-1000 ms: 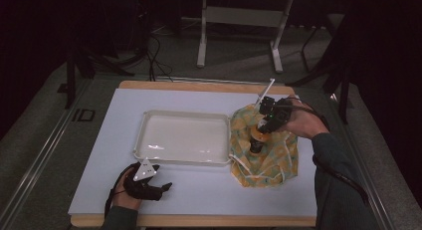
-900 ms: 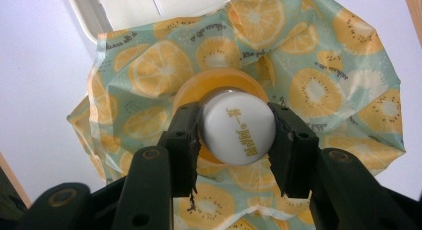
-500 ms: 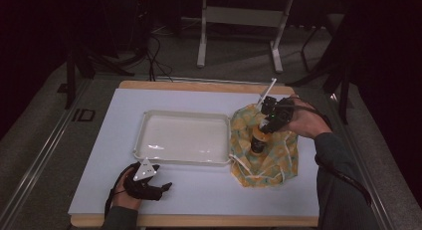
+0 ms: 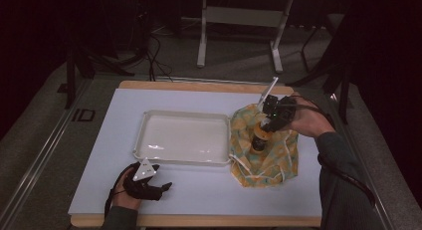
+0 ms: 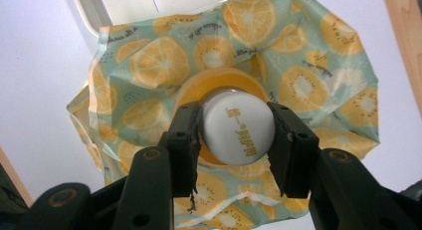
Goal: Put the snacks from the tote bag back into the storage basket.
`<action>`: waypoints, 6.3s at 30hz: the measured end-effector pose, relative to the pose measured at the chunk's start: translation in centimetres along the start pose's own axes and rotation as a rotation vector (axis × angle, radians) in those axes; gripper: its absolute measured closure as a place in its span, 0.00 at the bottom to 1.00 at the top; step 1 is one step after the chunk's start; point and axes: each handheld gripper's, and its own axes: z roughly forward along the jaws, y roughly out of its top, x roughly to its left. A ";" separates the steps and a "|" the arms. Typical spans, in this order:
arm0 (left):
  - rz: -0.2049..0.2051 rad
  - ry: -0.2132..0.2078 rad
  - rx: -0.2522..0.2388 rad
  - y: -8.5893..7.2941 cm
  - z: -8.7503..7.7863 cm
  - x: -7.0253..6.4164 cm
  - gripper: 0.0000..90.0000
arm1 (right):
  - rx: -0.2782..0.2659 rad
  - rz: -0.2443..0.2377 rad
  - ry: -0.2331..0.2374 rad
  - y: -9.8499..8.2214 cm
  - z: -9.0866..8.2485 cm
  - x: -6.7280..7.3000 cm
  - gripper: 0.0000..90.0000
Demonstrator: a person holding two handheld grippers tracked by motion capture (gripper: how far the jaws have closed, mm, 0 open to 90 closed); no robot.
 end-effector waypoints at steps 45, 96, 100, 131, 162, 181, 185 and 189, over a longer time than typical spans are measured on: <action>0.001 -0.001 0.002 0.0 0.0 0.0 0.25 | -0.032 -0.043 -0.056 1.8 -4.3 0.5 0.65; 0.003 -0.005 -0.003 0.0 0.0 0.0 0.25 | -0.114 -0.139 -0.049 5.8 -7.0 2.4 0.65; 0.003 -0.005 -0.002 0.0 0.0 0.0 0.25 | -0.120 -0.146 -0.046 6.1 -7.1 2.6 0.65; 0.004 -0.007 0.005 0.0 0.0 0.0 0.25 | -0.141 -0.224 -0.010 8.4 -6.5 4.4 0.65; 0.002 -0.010 0.003 0.0 0.0 0.1 0.25 | -0.127 -0.302 0.026 11.0 -3.7 7.3 0.65; 0.002 -0.010 0.003 0.0 0.0 0.0 0.25 | -0.112 -0.295 0.031 10.5 -2.3 7.9 0.65; 0.002 -0.010 0.004 0.0 0.0 0.0 0.25 | -0.119 -0.294 0.032 10.3 -2.0 7.9 0.65; 0.003 -0.009 0.006 0.0 0.0 0.1 0.25 | -0.121 -0.287 0.039 10.1 -1.7 8.0 0.65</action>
